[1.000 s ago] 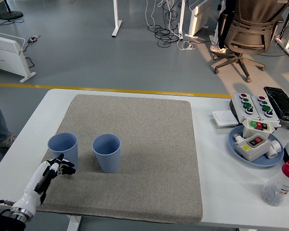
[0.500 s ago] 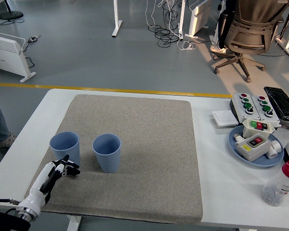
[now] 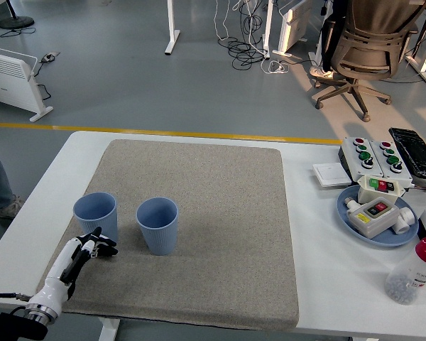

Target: Push cup pick cup insert cup

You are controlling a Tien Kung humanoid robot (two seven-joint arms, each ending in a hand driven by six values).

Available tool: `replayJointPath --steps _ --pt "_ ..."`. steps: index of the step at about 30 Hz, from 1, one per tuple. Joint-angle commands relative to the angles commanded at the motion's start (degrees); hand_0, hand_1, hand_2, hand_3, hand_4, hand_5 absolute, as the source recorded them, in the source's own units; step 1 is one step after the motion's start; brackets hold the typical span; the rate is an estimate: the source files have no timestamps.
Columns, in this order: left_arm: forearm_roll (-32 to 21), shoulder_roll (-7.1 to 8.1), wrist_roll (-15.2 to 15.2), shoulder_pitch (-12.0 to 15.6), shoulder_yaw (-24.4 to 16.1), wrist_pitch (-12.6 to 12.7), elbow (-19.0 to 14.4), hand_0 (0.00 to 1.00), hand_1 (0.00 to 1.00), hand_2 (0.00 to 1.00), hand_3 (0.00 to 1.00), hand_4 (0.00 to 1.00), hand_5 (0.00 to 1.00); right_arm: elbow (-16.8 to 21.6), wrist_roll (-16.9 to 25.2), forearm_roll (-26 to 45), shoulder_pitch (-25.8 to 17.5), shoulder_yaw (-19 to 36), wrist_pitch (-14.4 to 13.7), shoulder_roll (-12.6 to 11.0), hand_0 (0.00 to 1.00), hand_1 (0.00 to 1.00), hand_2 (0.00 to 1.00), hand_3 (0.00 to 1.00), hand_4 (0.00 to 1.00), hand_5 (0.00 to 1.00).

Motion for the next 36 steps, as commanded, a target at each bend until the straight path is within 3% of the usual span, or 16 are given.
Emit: replayJointPath --steps 15,27,36 --pt "-1.02 -0.77 -0.63 -2.78 1.50 0.28 3.41 0.591 0.543 0.457 0.433 0.555 0.998 0.09 -0.32 -1.09 -0.51 0.46 0.15 0.22 0.670 0.617 0.638 0.590 0.154 0.507" --pt "-2.36 -0.55 -1.41 -7.17 3.31 0.46 6.57 0.594 0.548 0.457 0.432 0.551 0.998 0.12 -0.27 -0.88 -0.23 0.11 0.15 0.34 0.670 0.617 0.638 0.590 0.153 0.507" --pt "-3.45 -1.15 -2.06 -11.51 5.41 0.56 10.94 0.595 0.549 0.457 0.431 0.549 0.998 0.13 -0.27 -0.68 0.19 -0.11 0.10 0.38 0.670 0.617 0.638 0.590 0.152 0.504"
